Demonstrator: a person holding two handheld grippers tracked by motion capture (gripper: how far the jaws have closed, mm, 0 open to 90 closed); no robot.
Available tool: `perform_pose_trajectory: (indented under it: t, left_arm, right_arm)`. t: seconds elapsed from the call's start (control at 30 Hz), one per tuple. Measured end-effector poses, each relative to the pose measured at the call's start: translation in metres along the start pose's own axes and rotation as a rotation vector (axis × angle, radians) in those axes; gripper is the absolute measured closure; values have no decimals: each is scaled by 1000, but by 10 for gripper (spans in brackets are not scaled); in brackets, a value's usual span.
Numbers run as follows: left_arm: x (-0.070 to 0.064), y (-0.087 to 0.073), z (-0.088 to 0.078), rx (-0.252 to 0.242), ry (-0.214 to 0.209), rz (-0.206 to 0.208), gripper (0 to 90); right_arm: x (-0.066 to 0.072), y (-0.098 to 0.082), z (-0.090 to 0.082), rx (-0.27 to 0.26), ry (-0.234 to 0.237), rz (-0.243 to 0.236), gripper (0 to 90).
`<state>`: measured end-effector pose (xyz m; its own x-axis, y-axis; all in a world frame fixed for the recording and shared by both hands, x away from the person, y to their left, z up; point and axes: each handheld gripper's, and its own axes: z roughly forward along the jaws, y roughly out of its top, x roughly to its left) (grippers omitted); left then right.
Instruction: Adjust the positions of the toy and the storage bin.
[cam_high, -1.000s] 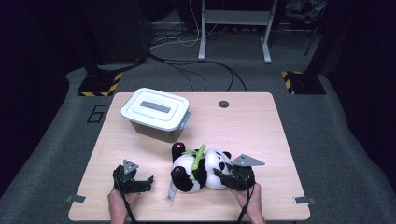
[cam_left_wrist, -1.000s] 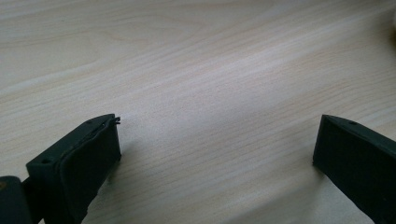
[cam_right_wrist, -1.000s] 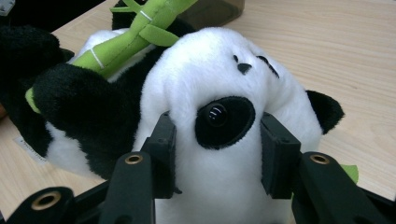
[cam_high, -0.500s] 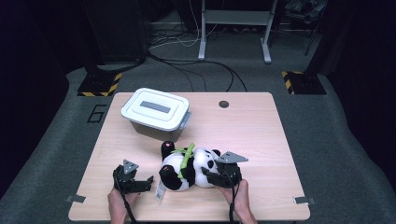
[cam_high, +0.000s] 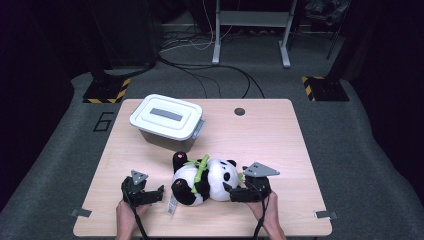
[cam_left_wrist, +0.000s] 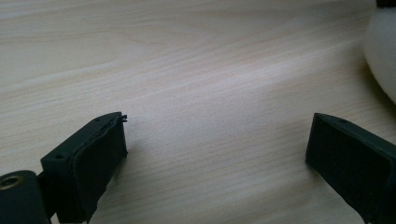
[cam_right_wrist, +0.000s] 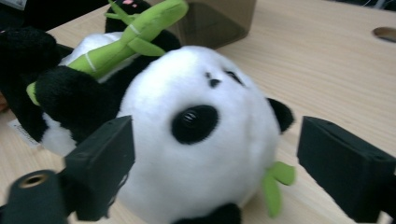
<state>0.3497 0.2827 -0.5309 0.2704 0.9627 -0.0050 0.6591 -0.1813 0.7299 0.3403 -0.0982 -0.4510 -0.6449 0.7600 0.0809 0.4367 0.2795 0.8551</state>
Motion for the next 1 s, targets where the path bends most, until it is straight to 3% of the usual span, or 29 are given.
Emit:
perform_pose_trajectory:
  t: [0.13, 0.3, 0.5, 0.77, 0.83, 1.0]
  left_arm:
    - [3, 0, -1, 4, -16, 15, 45]
    - [11, 1, -8, 15, -66, -37, 7]
    - [11, 11, -33, -30, -114, -29, 0]
    - [-3, 30, -63, -83, -173, 36, 0]
    - [-7, 34, -69, -98, -192, 47, 0]
    - [-18, 41, -81, -123, -232, 70, 1]
  right_arm:
    - [-20, -7, -12, -10, -39, 21, 6]
    - [-54, -28, -18, 26, -146, 63, 0]
    - [-92, -57, -12, 99, -241, 140, 0]
    - [-114, -75, 1, 199, -327, 155, 0]
    - [-118, -77, 3, 221, -320, 161, 0]
    - [-121, -77, 4, 217, -321, 155, 0]
